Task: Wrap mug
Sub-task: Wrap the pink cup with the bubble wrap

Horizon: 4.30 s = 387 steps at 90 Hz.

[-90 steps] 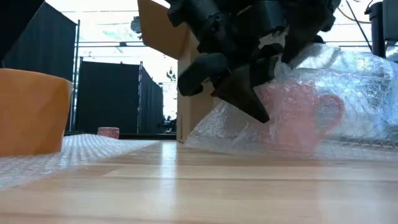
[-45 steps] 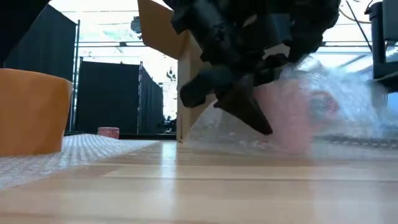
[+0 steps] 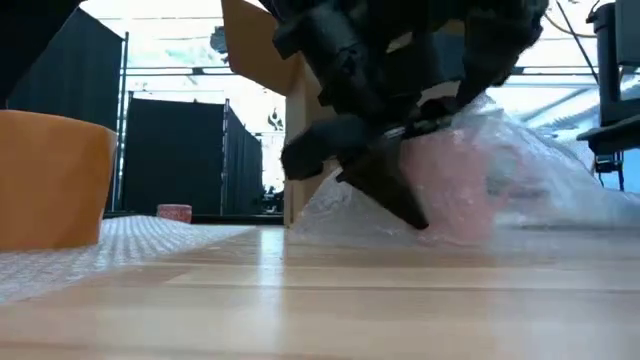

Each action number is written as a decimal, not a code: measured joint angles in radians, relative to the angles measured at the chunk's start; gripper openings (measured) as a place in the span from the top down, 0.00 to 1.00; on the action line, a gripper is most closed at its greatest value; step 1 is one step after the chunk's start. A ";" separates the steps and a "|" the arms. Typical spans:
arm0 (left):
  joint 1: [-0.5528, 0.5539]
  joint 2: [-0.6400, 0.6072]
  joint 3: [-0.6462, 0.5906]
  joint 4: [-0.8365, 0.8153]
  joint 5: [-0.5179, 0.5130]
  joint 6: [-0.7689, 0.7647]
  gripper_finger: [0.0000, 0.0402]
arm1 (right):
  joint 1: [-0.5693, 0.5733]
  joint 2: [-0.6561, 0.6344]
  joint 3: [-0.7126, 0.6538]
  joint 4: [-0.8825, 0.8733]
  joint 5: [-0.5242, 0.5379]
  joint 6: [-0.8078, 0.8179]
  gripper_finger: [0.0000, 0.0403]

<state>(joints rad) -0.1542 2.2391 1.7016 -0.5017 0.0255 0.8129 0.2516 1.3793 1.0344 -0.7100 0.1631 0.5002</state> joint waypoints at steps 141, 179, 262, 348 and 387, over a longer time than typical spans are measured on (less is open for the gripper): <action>-0.081 -0.104 0.031 -0.193 -0.300 0.009 0.55 | -0.009 0.078 -0.034 0.082 0.074 -0.070 1.00; -0.123 -0.195 0.030 -0.307 -0.353 -0.075 0.55 | -0.024 0.131 -0.033 0.138 0.074 -0.086 1.00; -0.128 -0.476 -0.247 -0.260 -0.292 -0.626 0.55 | -0.055 0.379 -0.028 0.306 -0.035 -0.136 1.00; 0.020 -0.402 -0.664 0.543 -0.113 -0.695 0.55 | -0.061 0.304 -0.036 0.334 -0.063 -0.213 1.00; -0.089 -0.327 -0.665 0.696 0.030 -0.782 0.55 | 0.037 0.301 -0.032 0.338 -0.167 -0.203 1.00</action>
<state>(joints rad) -0.2436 1.9121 1.0367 0.1939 0.0551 0.0307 0.2882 1.6798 1.0027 -0.3717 -0.0041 0.2968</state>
